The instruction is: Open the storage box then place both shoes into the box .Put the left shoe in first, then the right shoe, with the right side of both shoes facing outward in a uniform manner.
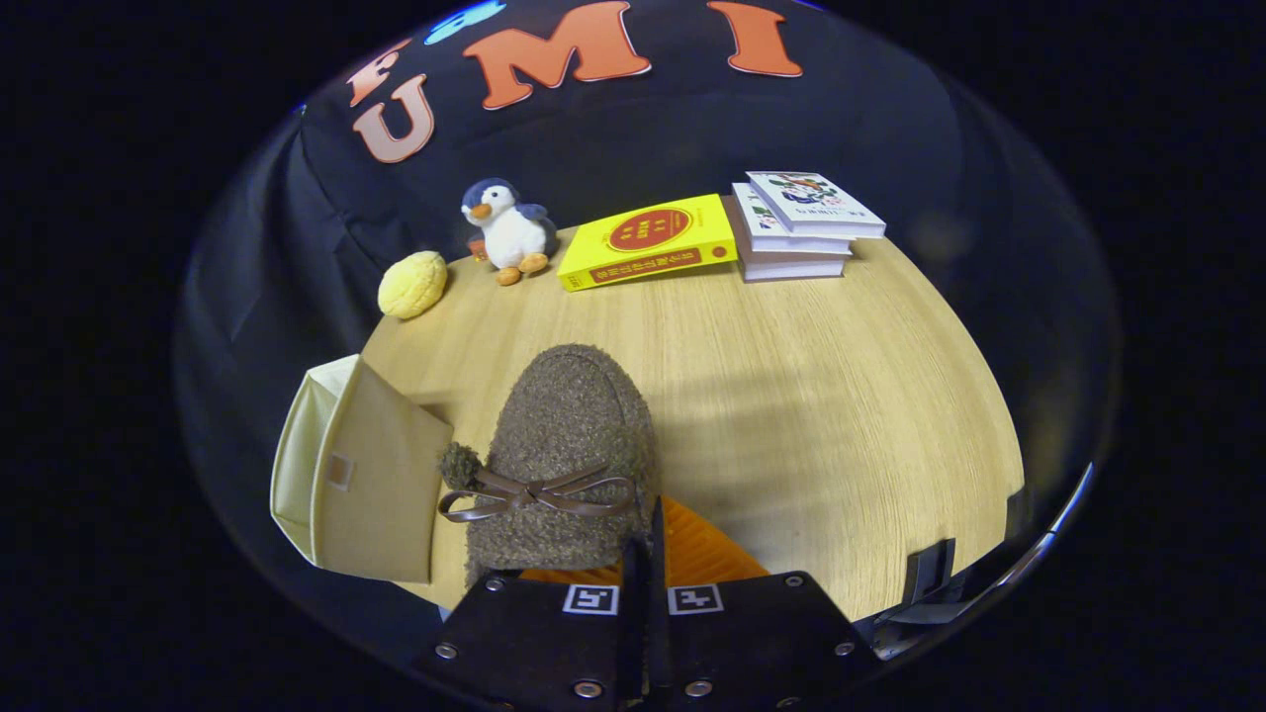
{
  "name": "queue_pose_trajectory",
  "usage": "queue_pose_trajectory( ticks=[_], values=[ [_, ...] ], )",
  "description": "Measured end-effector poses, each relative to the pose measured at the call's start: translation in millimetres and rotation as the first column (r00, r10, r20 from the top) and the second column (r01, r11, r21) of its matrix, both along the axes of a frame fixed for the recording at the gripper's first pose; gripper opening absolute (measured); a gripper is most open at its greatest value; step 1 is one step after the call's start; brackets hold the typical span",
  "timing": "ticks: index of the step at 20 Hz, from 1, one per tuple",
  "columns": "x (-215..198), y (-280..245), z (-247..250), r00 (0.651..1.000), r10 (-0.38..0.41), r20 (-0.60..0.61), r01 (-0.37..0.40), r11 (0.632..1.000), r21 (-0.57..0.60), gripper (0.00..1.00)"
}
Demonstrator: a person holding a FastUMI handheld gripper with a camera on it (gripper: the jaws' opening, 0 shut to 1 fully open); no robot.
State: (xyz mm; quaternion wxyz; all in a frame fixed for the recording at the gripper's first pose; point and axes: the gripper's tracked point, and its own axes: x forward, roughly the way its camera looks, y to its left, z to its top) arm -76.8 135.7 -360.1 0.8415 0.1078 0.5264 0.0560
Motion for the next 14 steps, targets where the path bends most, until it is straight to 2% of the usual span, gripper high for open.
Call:
queue_pose_trajectory(
  ticks=[2, 8, 14],
  values=[
    [6.6, 27.4, 21.9, 1.0, 0.023, 0.014, -0.024, 0.999, 0.042, 0.04],
    [25.2, 103.7, 70.5, 0.992, 0.119, 0.042, -0.12, 0.992, 0.036, 0.04],
    [26.0, 193.8, 93.0, 0.98, 0.194, 0.034, -0.196, 0.976, 0.098, 0.04]
  ],
)
